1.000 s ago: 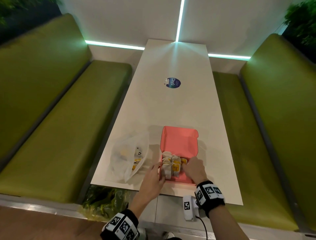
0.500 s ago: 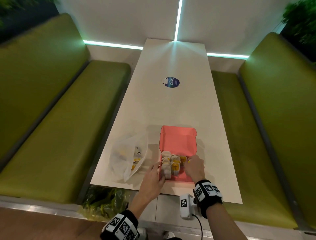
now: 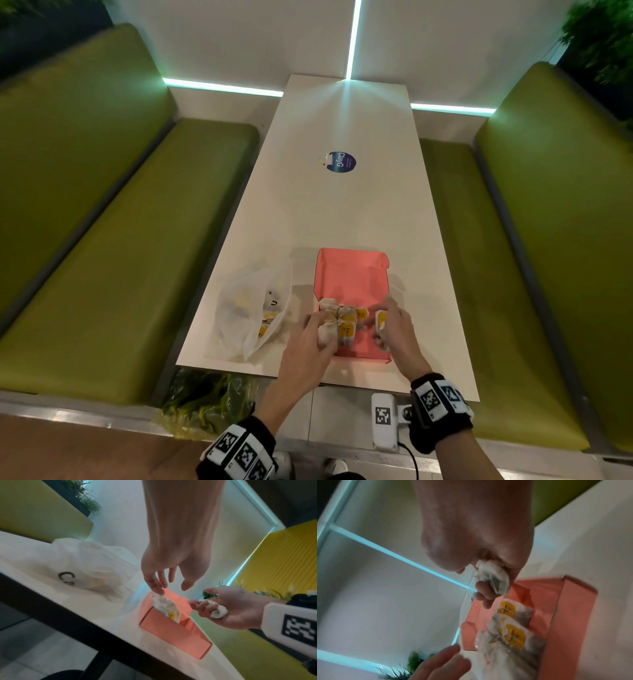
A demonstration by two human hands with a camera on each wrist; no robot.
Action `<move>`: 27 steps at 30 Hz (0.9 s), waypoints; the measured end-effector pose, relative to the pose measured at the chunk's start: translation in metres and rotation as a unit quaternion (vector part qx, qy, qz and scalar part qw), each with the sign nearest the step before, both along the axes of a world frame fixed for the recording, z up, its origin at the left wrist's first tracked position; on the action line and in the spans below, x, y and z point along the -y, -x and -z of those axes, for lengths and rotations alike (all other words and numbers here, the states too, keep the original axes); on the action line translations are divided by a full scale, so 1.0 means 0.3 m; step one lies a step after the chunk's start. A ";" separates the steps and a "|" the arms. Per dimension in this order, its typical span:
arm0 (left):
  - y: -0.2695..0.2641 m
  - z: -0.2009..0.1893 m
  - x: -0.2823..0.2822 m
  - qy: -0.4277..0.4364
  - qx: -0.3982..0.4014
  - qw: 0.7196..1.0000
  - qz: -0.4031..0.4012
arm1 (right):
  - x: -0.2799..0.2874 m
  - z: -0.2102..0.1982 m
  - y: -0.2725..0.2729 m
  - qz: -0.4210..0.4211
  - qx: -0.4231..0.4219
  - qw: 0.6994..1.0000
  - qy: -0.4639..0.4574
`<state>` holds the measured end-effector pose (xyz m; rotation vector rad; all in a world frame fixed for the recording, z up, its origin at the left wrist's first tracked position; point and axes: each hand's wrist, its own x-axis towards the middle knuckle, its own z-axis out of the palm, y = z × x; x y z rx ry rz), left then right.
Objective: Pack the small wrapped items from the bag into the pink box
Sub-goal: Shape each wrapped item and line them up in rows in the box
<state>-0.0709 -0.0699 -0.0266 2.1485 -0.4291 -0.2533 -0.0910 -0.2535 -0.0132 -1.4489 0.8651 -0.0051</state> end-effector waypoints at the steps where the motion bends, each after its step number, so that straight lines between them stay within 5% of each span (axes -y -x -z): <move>1: 0.005 -0.017 0.018 0.023 0.004 1.000 0.011 | -0.006 -0.013 -0.002 0.021 0.016 0.998 -0.063; 6: 0.025 -0.059 0.112 0.059 0.029 0.994 0.085 | -0.037 -0.030 -0.019 0.100 0.055 0.962 -0.249; 18: 0.028 -0.013 0.145 -0.018 0.100 0.991 0.086 | -0.066 -0.013 0.001 0.101 0.079 0.949 -0.286; 22: 0.016 -0.045 0.130 0.130 -0.010 0.991 0.017 | -0.035 0.005 0.010 0.079 0.063 0.973 -0.207; 27: -0.015 -0.099 0.095 0.241 -0.148 0.958 -0.047 | 0.013 -0.001 0.044 0.004 0.088 0.992 -0.087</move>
